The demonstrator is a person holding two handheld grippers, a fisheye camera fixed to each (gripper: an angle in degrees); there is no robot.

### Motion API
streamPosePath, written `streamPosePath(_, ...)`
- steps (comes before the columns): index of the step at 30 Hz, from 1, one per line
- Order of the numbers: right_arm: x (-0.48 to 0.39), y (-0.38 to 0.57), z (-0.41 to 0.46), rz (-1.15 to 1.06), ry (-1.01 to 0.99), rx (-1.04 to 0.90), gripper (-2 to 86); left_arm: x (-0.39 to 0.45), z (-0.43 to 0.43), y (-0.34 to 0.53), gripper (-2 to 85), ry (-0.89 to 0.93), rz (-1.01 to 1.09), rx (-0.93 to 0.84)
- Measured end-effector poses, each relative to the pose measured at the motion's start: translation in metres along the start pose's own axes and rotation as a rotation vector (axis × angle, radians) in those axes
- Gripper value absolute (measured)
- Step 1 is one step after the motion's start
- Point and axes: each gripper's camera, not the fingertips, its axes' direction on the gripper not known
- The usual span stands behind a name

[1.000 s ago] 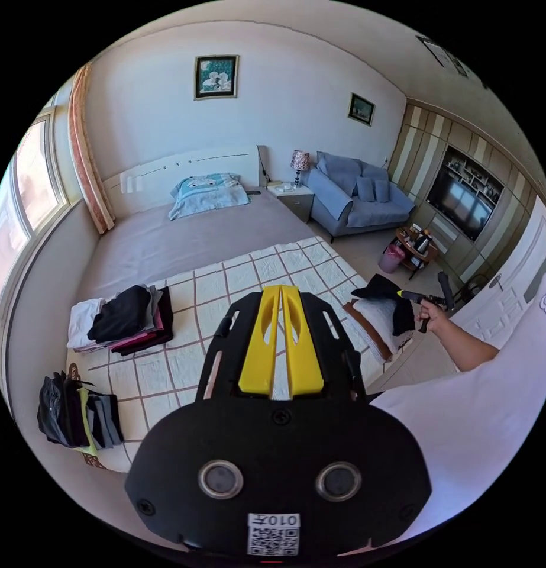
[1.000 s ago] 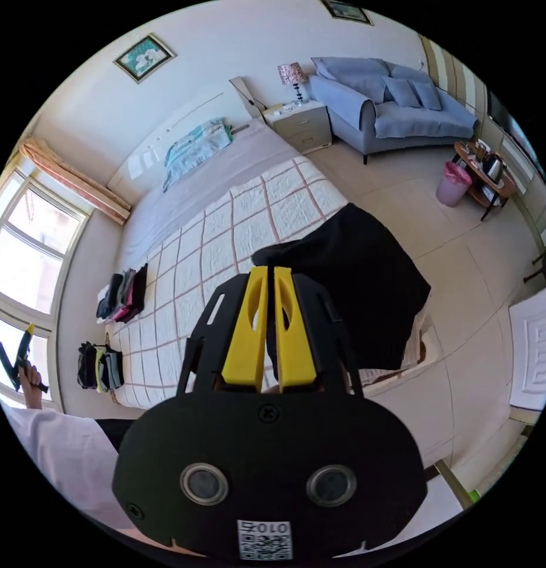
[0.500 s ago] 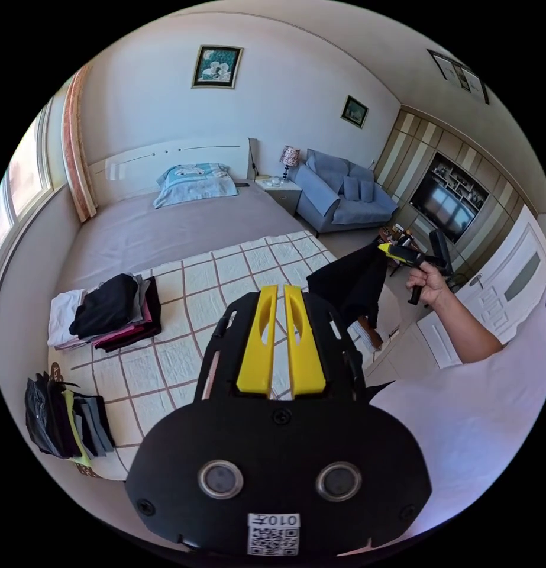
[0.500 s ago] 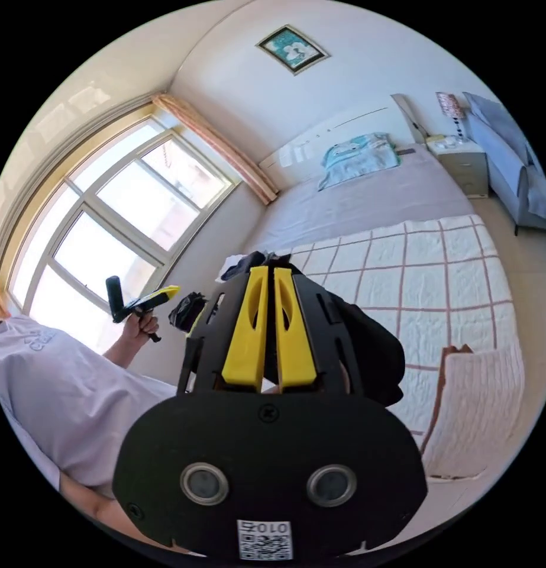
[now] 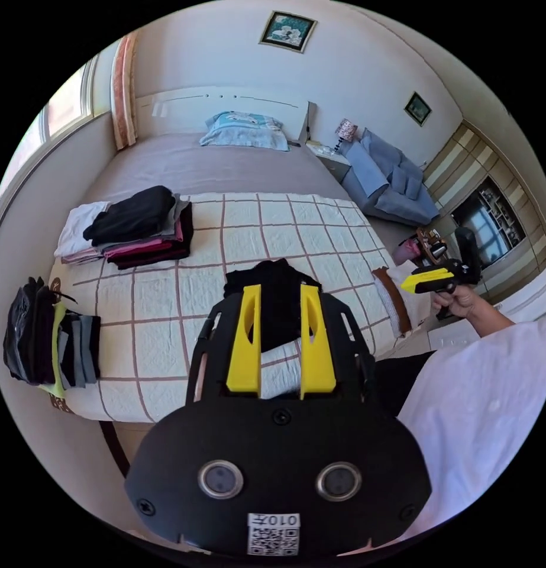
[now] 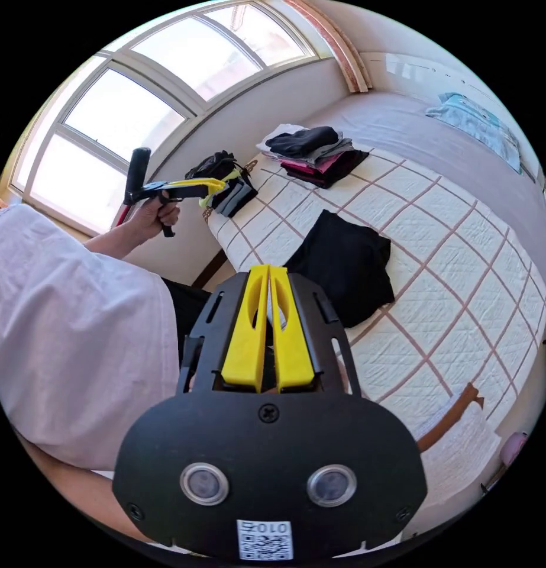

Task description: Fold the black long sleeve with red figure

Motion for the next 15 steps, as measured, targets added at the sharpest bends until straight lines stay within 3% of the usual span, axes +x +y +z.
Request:
streamPosePath(8, -0.023, -0.055, 0.022, -0.092, -0.054, 0.08, 1.2, -0.084, 0.104, -0.065, 8.0, 0.014, -0.124, -0.189)
streamPosePath(15, -0.017, -0.048, 0.017, -0.005, -0.013, 0.137, 1.4, -0.161, 0.201, -0.154, 8.4, -0.002, -0.264, -0.233)
